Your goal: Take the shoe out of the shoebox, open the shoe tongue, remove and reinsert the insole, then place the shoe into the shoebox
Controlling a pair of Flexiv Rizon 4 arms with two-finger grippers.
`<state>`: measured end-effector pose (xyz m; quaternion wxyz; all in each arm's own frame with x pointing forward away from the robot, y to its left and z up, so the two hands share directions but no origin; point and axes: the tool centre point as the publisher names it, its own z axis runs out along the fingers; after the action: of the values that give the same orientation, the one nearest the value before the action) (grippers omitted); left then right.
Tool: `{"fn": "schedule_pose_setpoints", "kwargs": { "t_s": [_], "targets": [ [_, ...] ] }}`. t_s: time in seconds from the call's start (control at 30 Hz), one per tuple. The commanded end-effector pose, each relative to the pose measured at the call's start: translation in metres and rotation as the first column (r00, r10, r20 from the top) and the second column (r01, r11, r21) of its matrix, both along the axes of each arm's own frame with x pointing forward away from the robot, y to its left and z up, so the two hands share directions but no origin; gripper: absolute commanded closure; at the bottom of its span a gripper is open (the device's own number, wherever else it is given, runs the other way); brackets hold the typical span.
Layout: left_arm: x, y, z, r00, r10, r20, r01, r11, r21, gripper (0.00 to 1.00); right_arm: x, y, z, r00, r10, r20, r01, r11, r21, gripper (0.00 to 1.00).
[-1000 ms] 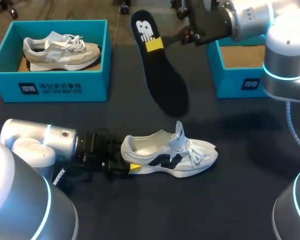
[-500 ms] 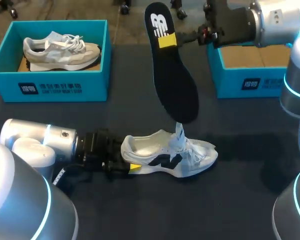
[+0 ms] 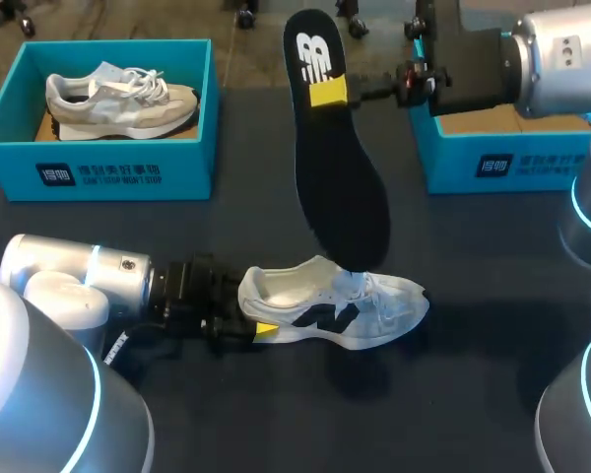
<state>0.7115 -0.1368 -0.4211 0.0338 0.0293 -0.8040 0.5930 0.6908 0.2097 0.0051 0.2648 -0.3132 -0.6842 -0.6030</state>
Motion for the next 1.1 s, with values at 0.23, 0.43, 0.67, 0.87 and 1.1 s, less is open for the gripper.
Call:
{"fn": "schedule_pose_setpoints", "kwargs": {
  "t_s": [0.23,0.43,0.67,0.87,1.1],
  "targets": [
    [0.001,-0.001,-0.003,1.000,-0.001,-0.001,0.001,1.000,0.003,1.00,-0.007,-0.001,0.002,1.000,-0.031,0.001,0.031,0.999,-0.020,1.00],
    [0.001,-0.001,-0.003,1.000,-0.001,-0.001,0.001,1.000,0.003,1.00,-0.012,-0.014,0.000,0.992,-0.121,-0.042,0.122,0.992,0.034,1.00],
    [0.001,-0.001,-0.003,1.000,-0.001,-0.001,0.001,1.000,0.003,1.00,-0.031,-0.027,0.009,0.982,-0.183,-0.051,0.185,0.982,0.035,1.00],
    [0.001,-0.001,-0.003,1.000,-0.001,-0.001,0.001,1.000,0.003,1.00,-0.043,-0.025,0.008,0.982,-0.184,-0.049,0.186,0.982,0.038,1.00],
    [0.001,-0.001,-0.003,1.000,-0.001,-0.001,0.001,1.000,0.003,1.00,-0.053,-0.020,0.006,0.986,-0.163,-0.042,0.165,0.985,0.050,1.00]
  ]
}}
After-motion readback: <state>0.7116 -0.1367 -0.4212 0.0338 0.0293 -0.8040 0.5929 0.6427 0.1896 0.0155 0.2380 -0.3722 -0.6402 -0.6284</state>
